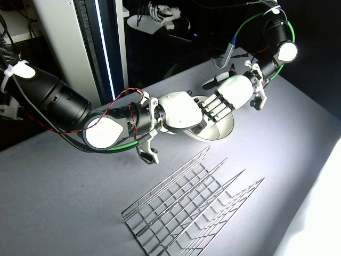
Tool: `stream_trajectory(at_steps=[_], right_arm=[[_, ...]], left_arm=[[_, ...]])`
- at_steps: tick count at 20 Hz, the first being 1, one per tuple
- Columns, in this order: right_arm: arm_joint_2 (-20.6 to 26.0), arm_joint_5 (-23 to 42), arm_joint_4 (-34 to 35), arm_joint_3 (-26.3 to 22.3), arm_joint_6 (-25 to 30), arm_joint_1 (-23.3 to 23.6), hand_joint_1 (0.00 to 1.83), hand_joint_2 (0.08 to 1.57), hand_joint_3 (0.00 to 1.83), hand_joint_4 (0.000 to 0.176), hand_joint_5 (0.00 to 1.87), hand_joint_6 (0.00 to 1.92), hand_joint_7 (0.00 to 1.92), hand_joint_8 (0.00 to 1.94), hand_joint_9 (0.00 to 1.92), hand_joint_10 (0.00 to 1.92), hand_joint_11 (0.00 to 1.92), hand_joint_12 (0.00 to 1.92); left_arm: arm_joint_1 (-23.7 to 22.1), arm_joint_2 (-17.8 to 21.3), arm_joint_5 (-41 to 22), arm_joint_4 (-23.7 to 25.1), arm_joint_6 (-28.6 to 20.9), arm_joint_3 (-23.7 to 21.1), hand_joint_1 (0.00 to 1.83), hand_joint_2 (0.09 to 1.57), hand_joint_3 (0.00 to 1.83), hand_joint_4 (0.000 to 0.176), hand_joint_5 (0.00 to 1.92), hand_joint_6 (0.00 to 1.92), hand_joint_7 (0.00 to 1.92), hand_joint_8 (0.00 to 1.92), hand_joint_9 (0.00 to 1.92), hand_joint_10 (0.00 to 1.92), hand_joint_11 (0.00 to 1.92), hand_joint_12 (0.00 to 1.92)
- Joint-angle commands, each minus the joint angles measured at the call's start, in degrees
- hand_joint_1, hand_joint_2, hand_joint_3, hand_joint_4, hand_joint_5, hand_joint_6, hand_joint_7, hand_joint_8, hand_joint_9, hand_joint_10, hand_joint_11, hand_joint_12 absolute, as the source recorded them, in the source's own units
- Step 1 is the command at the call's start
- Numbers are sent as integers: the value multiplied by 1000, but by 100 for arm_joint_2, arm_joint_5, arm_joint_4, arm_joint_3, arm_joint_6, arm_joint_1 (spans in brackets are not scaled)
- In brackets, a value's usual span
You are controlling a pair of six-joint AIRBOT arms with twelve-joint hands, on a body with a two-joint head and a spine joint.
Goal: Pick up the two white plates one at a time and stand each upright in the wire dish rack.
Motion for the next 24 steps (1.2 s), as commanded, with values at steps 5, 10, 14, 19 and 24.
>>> stream_trajectory(at_steps=[5,10,14,19,24], right_arm=[[84,308,80,-12,15,168,1315,1054,1,0,1136,457,1144,914,1137,931,935,1148],[309,652,82,-59,66,508,1403,1026,1,0,1113,599,1208,489,1140,971,892,975],[461,803,100,-147,122,753,1399,1037,0,0,1085,695,1200,484,1098,1017,857,1022],[725,809,490,-470,183,979,1400,1037,0,0,1076,673,1175,545,1124,987,862,981],[982,771,963,-829,343,1165,1397,1043,0,0,1064,721,1186,567,1072,1017,831,1007]], left_arm=[[-40,124,195,-445,-331,15,0,1148,0,0,31,13,3,1,0,0,0,0],[-376,754,248,-866,-641,-290,0,1148,0,0,10,3,0,0,0,0,0,0],[-709,1256,315,-961,-929,-512,0,1151,1,0,4,1,0,0,0,0,0,0],[-1158,1931,348,-981,-1173,-873,0,1155,3,0,0,0,0,0,0,0,0,0],[-1274,2449,356,-968,-1349,-1190,0,1159,4,0,24,10,1,0,0,0,0,0]])
